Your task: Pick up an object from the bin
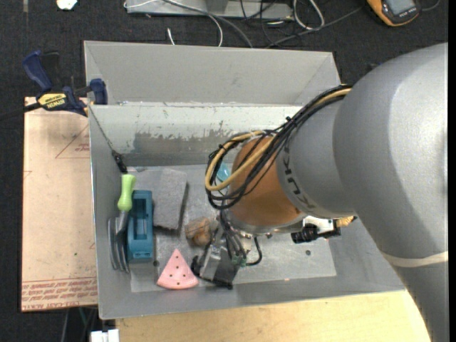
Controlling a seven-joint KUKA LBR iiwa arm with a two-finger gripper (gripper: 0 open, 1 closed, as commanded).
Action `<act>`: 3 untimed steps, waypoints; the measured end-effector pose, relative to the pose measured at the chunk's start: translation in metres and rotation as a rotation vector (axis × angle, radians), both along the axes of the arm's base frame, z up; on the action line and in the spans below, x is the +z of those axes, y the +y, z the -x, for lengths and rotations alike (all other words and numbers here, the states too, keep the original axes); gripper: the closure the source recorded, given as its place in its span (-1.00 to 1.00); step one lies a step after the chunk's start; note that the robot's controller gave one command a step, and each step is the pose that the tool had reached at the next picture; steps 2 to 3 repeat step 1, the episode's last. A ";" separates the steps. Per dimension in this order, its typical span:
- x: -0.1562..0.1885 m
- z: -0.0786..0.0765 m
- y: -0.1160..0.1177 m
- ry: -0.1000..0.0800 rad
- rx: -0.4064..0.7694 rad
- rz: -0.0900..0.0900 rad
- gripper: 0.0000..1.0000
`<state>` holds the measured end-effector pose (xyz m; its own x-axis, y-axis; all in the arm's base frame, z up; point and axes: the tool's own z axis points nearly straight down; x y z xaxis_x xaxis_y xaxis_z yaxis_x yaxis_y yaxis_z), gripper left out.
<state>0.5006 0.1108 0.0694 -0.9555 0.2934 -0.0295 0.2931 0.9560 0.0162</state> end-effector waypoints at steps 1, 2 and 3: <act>0.001 -0.001 -0.001 -0.002 -0.001 0.001 1.00; 0.001 -0.001 -0.001 -0.002 -0.001 0.001 1.00; 0.001 -0.001 -0.001 -0.002 -0.001 0.001 1.00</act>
Offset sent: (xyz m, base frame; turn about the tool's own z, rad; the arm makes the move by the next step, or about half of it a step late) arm 0.0000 0.0000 0.0000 0.0000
